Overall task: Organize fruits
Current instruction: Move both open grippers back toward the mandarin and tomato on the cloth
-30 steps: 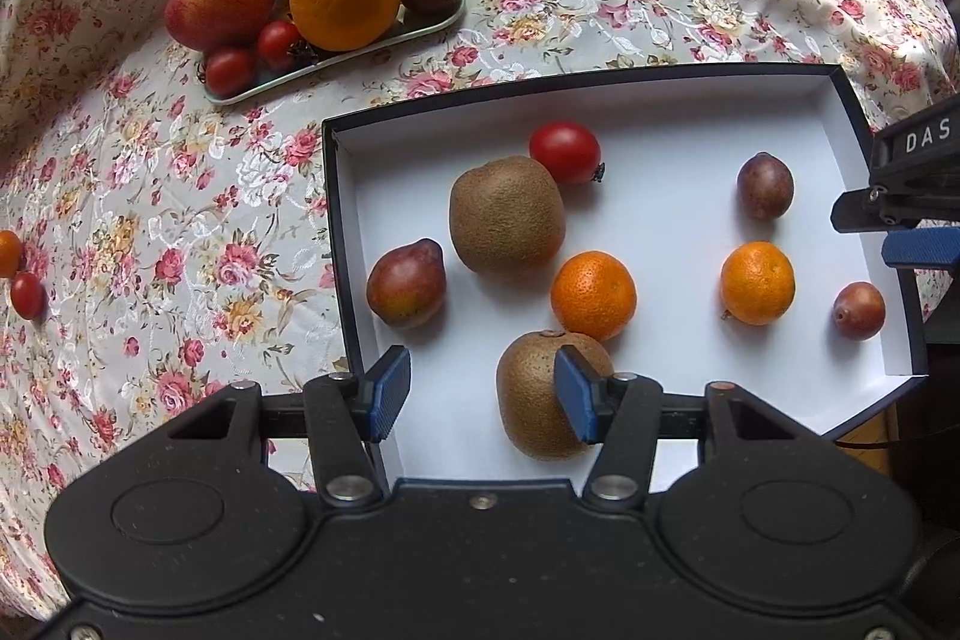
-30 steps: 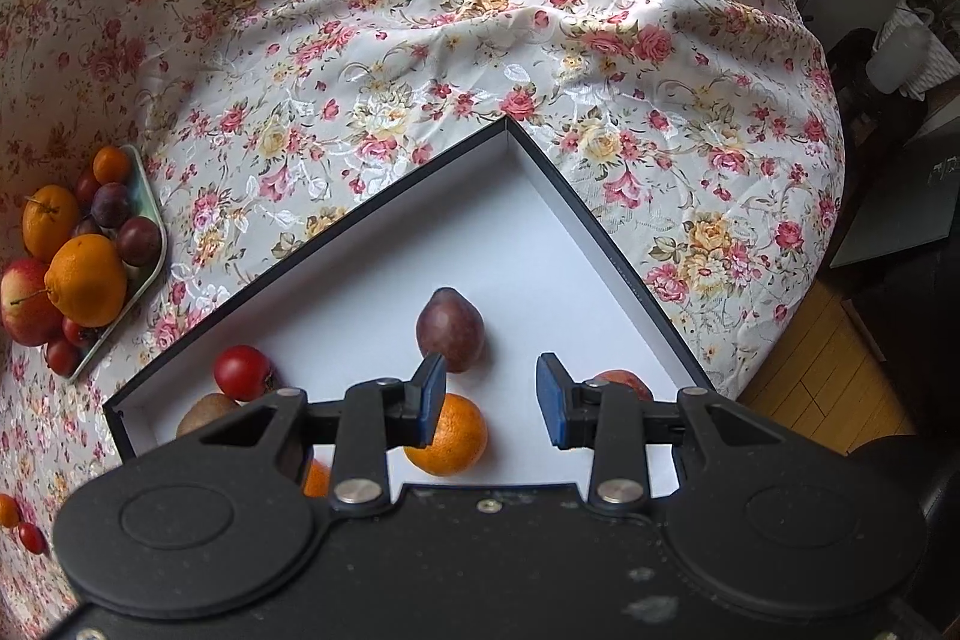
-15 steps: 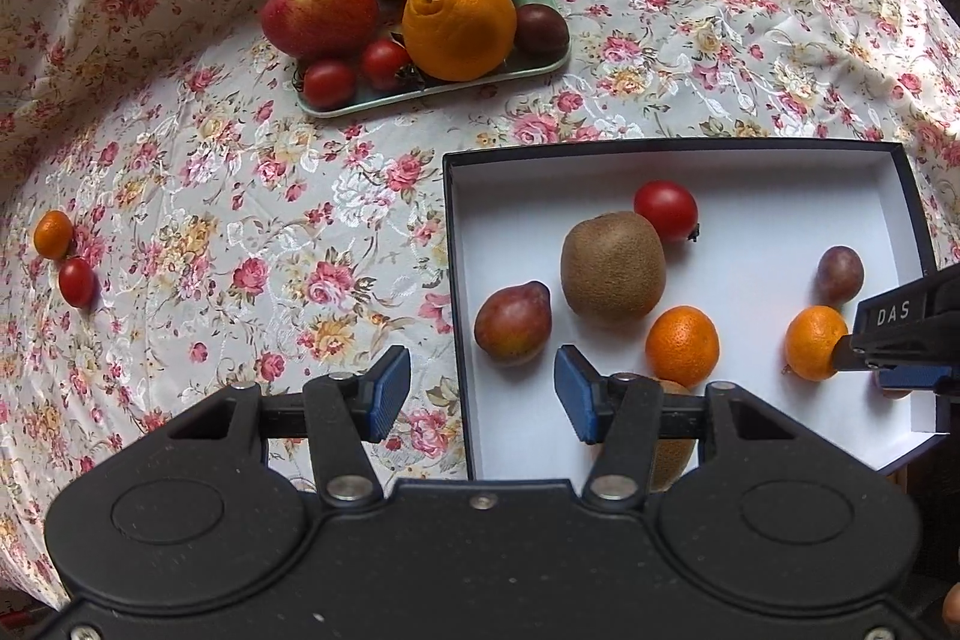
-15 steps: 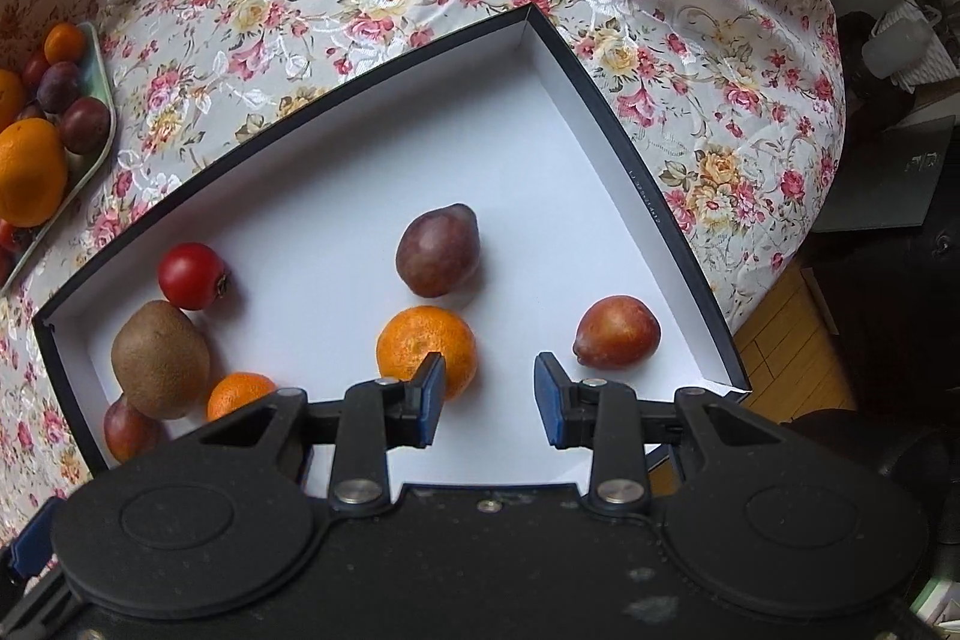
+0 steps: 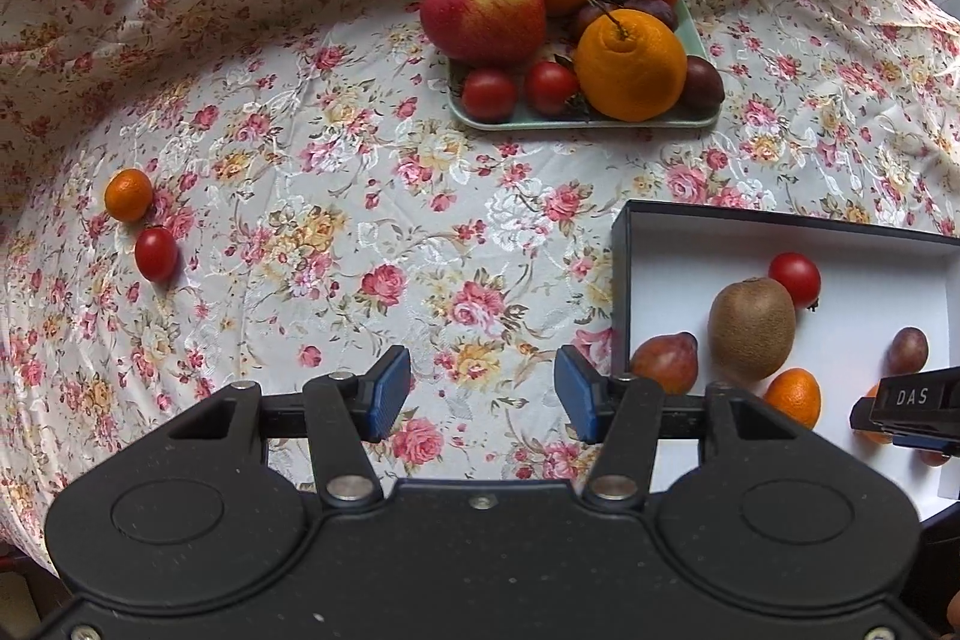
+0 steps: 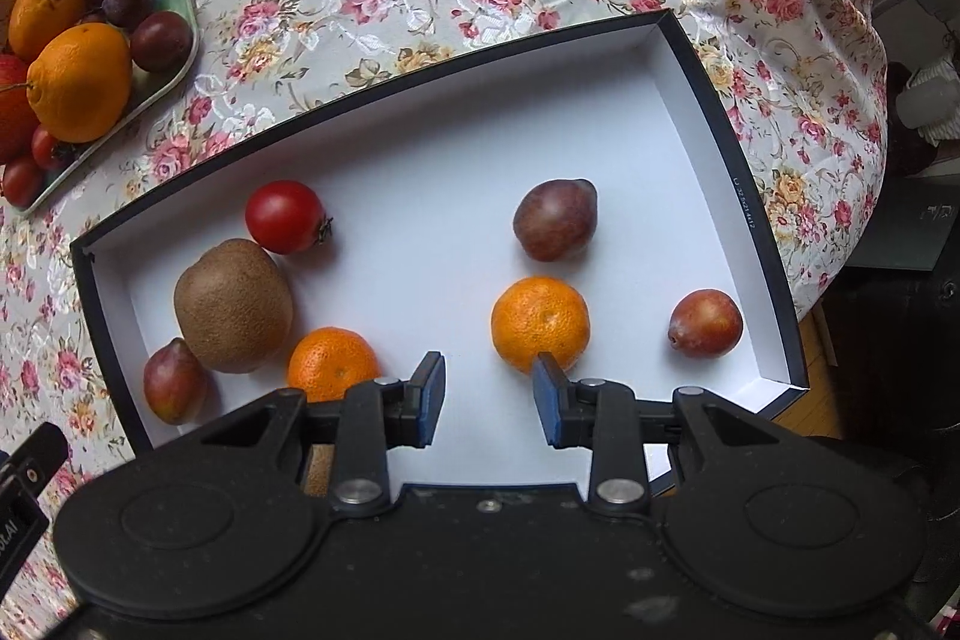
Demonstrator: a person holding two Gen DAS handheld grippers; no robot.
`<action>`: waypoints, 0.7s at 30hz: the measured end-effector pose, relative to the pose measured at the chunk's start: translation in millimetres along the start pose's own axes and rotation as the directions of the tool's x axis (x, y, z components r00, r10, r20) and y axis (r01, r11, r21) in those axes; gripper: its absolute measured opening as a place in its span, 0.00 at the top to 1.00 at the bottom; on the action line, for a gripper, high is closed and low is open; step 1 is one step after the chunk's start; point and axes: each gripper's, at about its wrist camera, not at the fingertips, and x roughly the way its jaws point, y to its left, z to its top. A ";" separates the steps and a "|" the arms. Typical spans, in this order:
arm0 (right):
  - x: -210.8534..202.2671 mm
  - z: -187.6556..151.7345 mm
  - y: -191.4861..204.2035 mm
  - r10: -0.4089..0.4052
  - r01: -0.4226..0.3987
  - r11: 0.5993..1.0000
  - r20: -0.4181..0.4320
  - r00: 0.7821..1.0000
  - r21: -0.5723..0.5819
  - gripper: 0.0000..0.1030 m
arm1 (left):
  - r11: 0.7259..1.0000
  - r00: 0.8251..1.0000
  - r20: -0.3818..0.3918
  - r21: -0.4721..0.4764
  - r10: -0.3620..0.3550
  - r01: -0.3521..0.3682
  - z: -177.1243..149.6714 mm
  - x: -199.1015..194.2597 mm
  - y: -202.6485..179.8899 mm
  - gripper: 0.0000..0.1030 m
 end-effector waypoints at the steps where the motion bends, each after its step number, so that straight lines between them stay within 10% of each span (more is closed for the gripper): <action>1: -1.0 -0.3 4.3 0.002 -0.002 1.000 0.001 1.000 -0.006 0.67 | 1.000 1.000 0.000 -0.010 0.001 -0.001 0.9 0.3 4.7 0.42; 21: -19.0 -15.7 139.9 0.082 -0.077 0.981 0.019 0.996 -0.176 0.67 | 0.965 0.997 -0.010 -0.249 0.080 -0.080 15.2 8.8 147.4 0.42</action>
